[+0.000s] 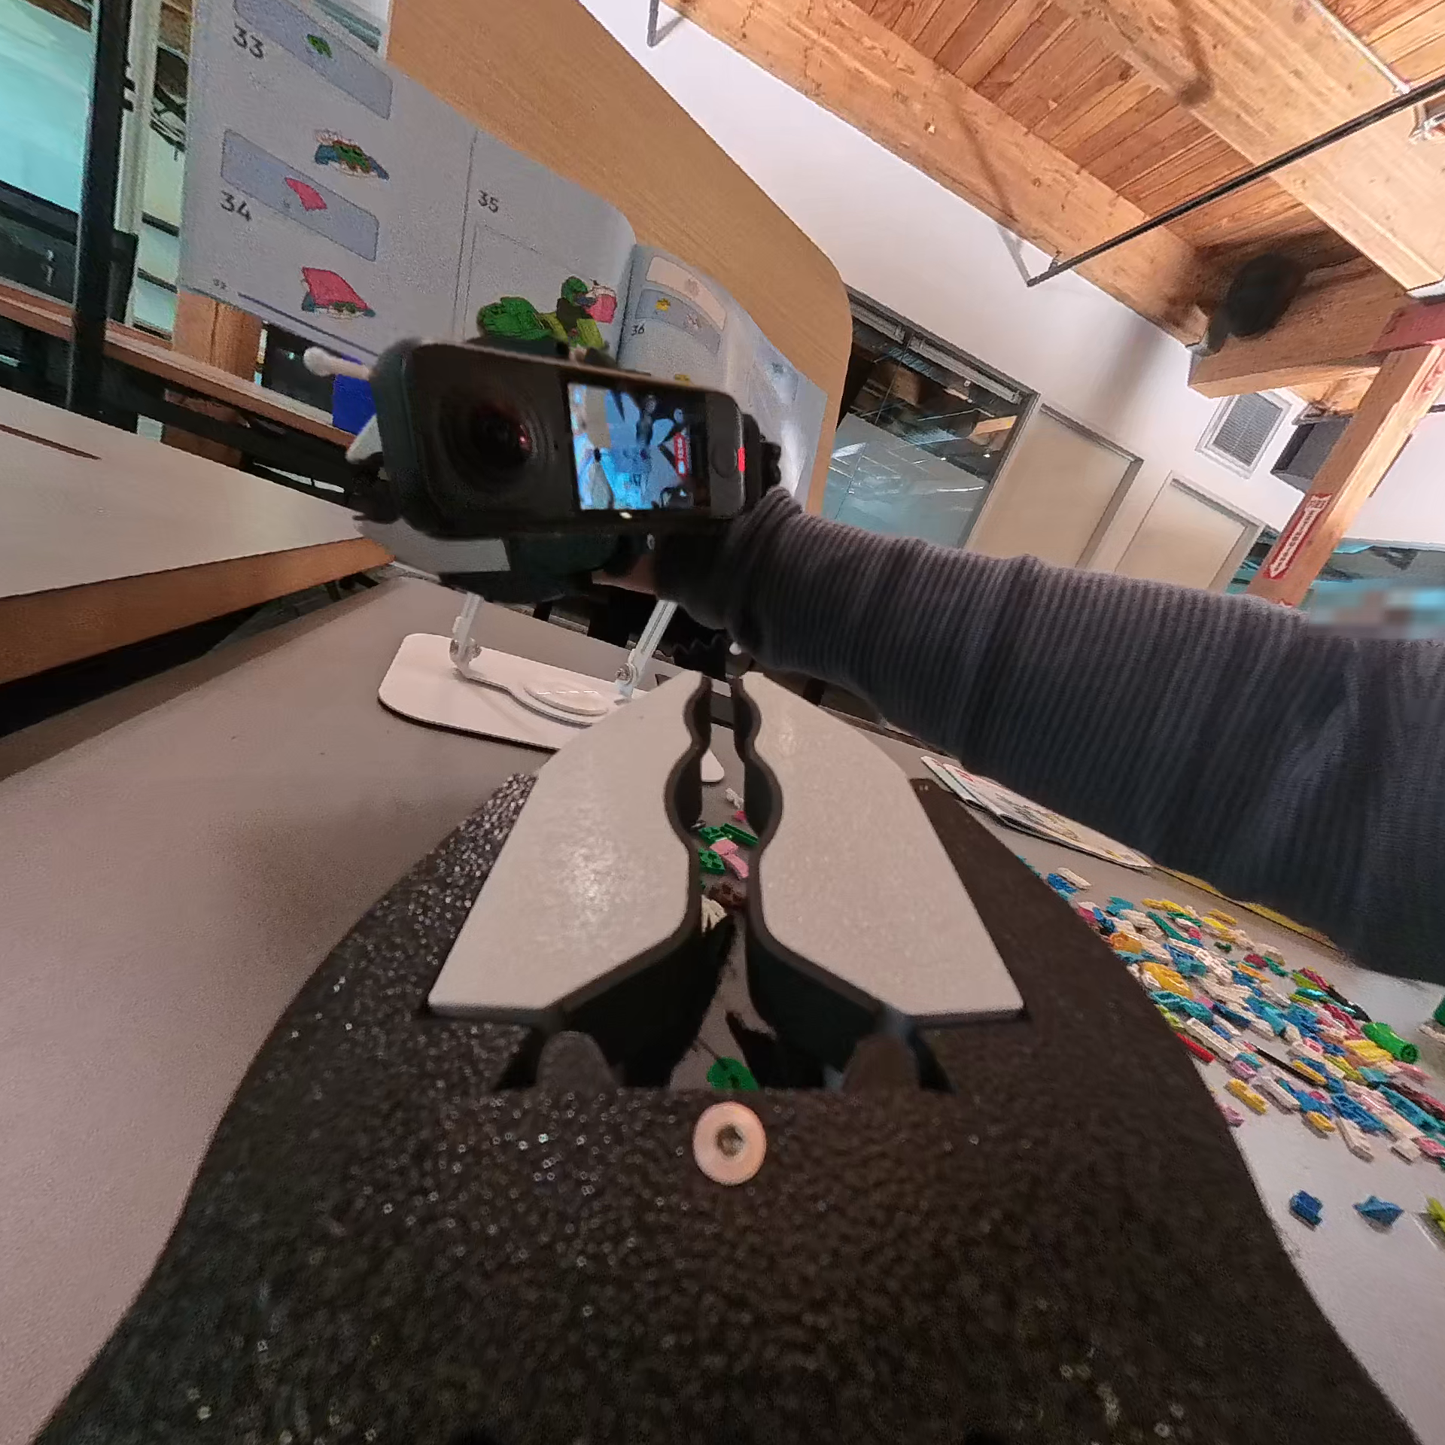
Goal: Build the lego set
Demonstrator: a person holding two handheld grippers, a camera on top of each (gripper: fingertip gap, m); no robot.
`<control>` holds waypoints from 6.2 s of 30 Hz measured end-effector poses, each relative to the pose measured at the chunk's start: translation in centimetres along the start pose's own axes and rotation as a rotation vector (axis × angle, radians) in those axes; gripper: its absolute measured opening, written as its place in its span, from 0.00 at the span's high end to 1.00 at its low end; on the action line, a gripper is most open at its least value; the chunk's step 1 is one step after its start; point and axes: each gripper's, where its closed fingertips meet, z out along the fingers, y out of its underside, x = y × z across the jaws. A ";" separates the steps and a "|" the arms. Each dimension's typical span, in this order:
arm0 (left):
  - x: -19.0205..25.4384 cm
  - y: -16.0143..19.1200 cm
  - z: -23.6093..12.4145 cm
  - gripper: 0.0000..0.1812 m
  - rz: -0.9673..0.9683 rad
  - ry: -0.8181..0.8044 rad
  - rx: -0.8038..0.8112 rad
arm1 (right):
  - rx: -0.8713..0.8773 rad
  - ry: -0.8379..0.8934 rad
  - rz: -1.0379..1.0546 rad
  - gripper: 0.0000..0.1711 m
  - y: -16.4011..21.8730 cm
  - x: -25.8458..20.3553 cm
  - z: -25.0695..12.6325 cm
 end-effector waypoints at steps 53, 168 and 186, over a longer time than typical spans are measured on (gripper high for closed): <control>-0.3 1.2 0.5 1.00 -0.016 -0.005 -0.086 | -0.097 0.315 0.098 1.00 -2.4 8.0 1.4; 0.0 2.0 0.8 1.00 -0.045 0.023 -0.132 | 0.014 0.268 0.184 1.00 -0.9 4.8 -4.3; 0.0 2.0 0.8 1.00 -0.048 0.026 -0.136 | 0.245 0.017 0.589 1.00 -1.7 4.2 -4.6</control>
